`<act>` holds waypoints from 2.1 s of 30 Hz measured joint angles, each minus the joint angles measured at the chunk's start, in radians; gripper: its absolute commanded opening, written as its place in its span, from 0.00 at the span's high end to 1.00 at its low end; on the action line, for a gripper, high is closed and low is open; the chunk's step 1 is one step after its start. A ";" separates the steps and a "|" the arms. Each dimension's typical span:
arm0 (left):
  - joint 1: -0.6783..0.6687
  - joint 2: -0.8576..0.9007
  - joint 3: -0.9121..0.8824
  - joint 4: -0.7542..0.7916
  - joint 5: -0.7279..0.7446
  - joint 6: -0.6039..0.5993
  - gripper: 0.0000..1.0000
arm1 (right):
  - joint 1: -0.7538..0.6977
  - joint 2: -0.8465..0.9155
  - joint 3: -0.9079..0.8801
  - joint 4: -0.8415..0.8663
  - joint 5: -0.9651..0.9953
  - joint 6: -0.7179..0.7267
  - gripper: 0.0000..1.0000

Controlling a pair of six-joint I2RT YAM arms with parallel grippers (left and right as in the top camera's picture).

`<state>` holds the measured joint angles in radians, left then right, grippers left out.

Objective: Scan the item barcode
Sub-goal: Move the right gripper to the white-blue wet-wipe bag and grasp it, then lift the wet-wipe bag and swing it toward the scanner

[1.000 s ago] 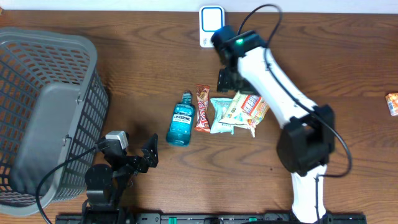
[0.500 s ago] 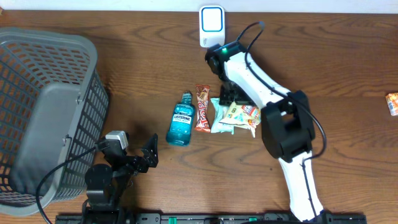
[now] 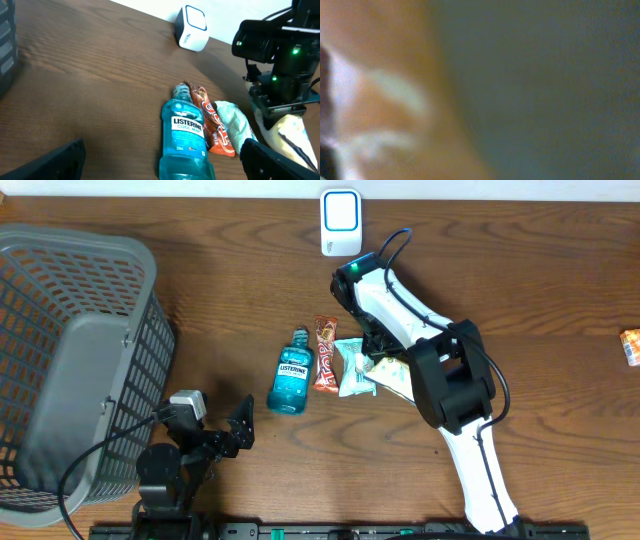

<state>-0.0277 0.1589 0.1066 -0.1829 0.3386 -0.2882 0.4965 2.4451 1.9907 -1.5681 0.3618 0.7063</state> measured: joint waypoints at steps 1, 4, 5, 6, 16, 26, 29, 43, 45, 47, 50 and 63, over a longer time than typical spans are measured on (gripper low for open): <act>0.000 0.000 0.000 0.000 0.000 0.000 0.02 | 0.000 0.000 0.010 -0.013 0.002 -0.013 0.99; 0.000 0.000 0.000 0.000 0.000 0.000 0.02 | -0.007 0.003 0.035 -0.042 -0.015 -0.034 0.99; 0.000 0.000 0.000 0.000 0.000 0.000 0.02 | -0.011 0.006 0.058 -0.059 -0.041 -0.043 0.99; 0.000 0.000 0.000 0.000 0.000 0.000 0.02 | -0.015 0.010 0.097 -0.079 -0.079 -0.059 0.99; 0.000 0.000 0.000 0.000 0.000 0.000 0.02 | -0.046 -0.023 0.298 -0.124 -0.622 -0.634 0.98; 0.000 0.000 0.000 0.000 0.000 0.000 0.02 | -0.060 -0.062 0.300 -0.128 -1.117 -1.094 0.99; 0.000 0.000 0.000 0.000 0.000 0.000 0.02 | -0.060 -0.062 0.300 -0.129 -1.266 -1.178 0.98; 0.000 0.000 0.000 0.000 0.000 0.000 0.02 | -0.021 -0.062 0.300 -0.130 -1.674 -0.936 0.99; 0.000 0.000 0.000 0.000 0.000 0.000 0.02 | -0.016 -0.062 0.300 -0.130 -1.682 -0.935 0.99; 0.000 0.000 0.000 0.000 0.000 0.000 0.02 | -0.015 -0.062 0.300 -0.129 -1.687 -0.935 0.99; 0.000 0.000 0.000 0.000 0.000 0.000 0.02 | -0.015 -0.062 0.300 -0.130 -1.693 -0.933 0.99; 0.000 0.000 0.000 0.000 0.000 0.000 0.02 | -0.014 -0.095 0.297 -0.129 -1.629 -0.913 0.99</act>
<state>-0.0277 0.1589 0.1066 -0.1829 0.3386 -0.2882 0.4828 2.3497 2.2875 -1.6966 -1.2675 -0.2066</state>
